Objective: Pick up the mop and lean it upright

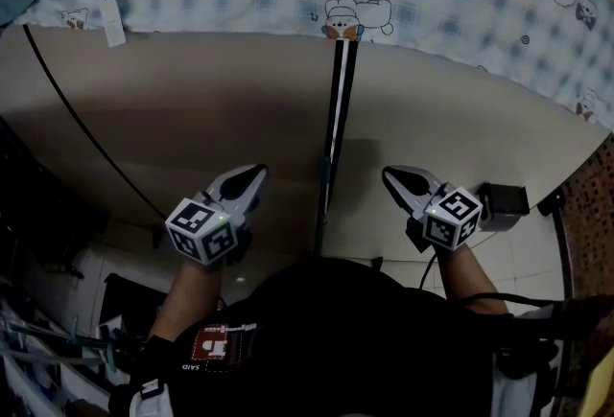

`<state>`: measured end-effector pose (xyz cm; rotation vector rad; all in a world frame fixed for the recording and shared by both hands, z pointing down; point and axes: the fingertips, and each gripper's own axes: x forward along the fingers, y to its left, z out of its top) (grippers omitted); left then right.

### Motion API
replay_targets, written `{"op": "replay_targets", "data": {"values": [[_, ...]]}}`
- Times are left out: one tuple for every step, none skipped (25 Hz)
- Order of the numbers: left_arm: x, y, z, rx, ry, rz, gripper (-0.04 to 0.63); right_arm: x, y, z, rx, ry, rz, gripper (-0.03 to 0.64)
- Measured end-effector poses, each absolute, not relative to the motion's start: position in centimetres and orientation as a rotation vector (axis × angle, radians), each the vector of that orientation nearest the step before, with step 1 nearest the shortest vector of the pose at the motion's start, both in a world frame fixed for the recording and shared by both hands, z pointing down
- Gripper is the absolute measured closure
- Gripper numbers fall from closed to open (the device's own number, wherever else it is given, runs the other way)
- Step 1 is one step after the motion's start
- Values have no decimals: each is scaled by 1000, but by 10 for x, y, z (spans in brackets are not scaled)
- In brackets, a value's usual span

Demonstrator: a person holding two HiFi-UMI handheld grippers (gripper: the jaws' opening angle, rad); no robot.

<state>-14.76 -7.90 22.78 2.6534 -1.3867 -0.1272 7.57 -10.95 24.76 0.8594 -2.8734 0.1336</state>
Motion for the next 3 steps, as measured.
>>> {"op": "replay_targets", "data": {"values": [[-148, -79, 228, 2652, -1386, -128, 587, 75, -109, 248, 857, -2874, 132, 604], [-148, -79, 228, 2652, -1386, -129, 587, 75, -109, 248, 855, -2876, 131, 604], [-148, -79, 227, 2652, -1385, -130, 586, 74, -109, 248, 854, -2878, 130, 604]]}}
